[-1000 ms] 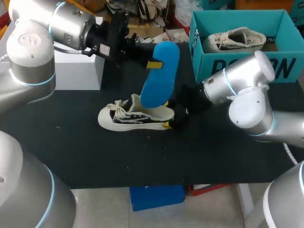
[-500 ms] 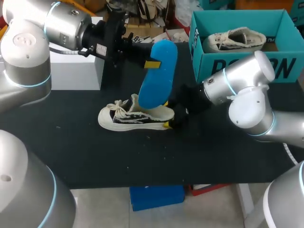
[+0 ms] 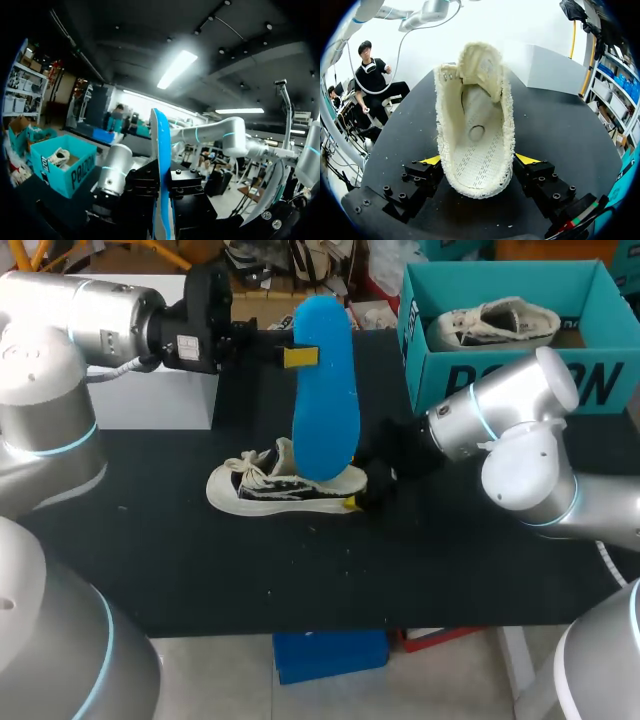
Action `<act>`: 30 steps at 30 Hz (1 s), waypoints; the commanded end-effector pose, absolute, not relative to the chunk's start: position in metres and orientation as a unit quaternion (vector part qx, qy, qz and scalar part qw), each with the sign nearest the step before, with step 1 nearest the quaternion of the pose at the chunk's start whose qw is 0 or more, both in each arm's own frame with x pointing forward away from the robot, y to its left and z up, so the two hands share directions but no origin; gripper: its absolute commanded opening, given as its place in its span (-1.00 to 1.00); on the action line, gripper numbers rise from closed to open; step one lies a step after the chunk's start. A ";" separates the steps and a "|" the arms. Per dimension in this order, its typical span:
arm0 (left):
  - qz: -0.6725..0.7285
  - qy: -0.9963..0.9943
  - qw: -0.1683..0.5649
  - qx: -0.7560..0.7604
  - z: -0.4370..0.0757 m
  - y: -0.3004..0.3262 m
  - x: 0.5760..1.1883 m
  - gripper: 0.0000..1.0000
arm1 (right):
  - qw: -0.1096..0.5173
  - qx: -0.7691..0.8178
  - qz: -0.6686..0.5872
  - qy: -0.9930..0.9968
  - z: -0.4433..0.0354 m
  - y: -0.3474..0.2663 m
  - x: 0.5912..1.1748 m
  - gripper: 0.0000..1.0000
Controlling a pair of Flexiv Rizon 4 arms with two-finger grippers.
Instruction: Take the shoe out of the shoebox, open the shoe tongue, remove and reinsert the insole, then place the shoe into the shoebox
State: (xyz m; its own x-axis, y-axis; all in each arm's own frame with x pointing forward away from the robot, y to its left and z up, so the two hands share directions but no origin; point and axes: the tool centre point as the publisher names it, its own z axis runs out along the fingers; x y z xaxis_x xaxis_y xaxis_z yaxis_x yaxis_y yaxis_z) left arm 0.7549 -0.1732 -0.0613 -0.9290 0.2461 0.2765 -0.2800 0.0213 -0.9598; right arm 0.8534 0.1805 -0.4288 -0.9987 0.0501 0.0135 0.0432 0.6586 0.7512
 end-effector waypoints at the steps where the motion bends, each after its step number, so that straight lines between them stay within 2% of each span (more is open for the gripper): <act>1: 0.710 -0.682 0.172 0.025 -0.047 -0.169 0.740 -1.00 | 0.004 0.027 0.411 0.911 -0.429 0.182 0.853 -1.00; 22: 0.726 -0.671 0.152 0.009 -0.008 -0.158 0.725 -1.00 | 0.004 0.027 0.411 0.911 -0.429 0.182 0.853 -1.00; 23: 0.726 -0.671 0.152 0.009 -0.008 -0.158 0.725 -1.00 | 0.004 0.027 0.411 0.911 -0.429 0.182 0.853 -0.86; 25: 0.726 -0.671 0.152 0.009 -0.008 -0.158 0.725 -1.00 | 0.004 0.027 0.411 0.911 -0.429 0.182 0.853 0.06; 26: 0.726 -0.671 0.152 0.009 -0.008 -0.158 0.725 -1.00 | 0.004 0.022 0.400 0.916 -0.428 0.182 0.852 1.00; 30: 0.726 -0.671 0.152 0.009 -0.008 -0.158 0.725 -1.00 | 0.006 0.020 0.380 0.925 -0.419 0.180 0.850 1.00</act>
State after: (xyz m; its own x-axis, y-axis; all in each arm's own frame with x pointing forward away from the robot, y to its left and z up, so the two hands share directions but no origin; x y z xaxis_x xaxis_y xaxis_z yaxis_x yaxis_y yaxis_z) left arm 0.7259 -0.1574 -0.0075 -0.9529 0.2106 0.2184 -0.2340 -0.0518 -0.9709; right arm 0.8520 0.1799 -0.4292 -0.9991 0.0432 0.0013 0.0303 0.6782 0.7342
